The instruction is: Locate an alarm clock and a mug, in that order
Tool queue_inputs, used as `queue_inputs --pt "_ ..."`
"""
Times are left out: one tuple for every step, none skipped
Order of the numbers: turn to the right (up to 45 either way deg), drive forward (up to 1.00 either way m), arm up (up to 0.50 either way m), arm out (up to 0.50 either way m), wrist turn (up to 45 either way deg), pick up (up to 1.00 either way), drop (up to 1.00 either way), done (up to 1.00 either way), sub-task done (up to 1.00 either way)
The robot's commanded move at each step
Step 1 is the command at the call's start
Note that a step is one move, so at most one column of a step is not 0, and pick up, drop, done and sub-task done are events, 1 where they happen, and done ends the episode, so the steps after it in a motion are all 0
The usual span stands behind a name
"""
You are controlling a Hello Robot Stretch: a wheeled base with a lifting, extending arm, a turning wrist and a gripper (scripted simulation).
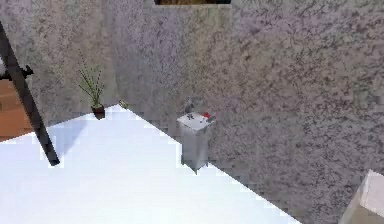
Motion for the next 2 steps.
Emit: queue_inputs --pt "-45.0 0.00 0.00 0.00 0.0 0.00 0.00 0.00 0.00" --pt "-3.0 0.00 0.00 0.00 0.0 0.00 0.00 0.00 0.00"
